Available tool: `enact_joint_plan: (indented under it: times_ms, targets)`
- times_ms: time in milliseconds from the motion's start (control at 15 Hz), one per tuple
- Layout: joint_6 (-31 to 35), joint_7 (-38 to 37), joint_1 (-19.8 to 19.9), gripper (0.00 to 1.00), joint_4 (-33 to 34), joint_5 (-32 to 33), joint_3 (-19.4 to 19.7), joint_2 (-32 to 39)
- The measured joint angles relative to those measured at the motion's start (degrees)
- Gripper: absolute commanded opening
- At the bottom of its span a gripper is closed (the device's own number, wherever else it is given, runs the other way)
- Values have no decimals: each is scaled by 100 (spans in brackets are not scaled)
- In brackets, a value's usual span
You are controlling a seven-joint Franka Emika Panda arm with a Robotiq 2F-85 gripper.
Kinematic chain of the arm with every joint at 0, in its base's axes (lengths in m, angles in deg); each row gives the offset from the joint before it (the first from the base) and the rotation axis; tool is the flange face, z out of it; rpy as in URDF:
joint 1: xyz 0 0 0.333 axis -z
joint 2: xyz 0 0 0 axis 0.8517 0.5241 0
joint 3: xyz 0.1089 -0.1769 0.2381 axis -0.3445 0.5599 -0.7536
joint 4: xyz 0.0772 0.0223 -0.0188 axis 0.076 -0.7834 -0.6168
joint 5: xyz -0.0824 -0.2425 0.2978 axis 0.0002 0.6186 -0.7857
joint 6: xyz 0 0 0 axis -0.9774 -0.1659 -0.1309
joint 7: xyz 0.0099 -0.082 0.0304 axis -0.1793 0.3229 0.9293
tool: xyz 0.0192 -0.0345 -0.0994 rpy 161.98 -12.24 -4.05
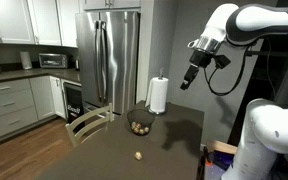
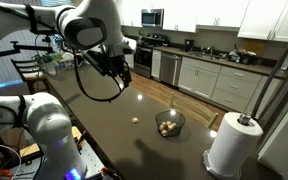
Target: Take the yellow object from the countertop and put it in the black basket
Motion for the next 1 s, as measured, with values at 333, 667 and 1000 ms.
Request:
enact_joint_plan:
  times_ms: [333,667,1000]
  targets:
    - [0,0,0,100,0,0,0,0]
    - [0,0,-5,100,8,0,-34,33]
    - [3,-6,-48,100,27,0,-247,384]
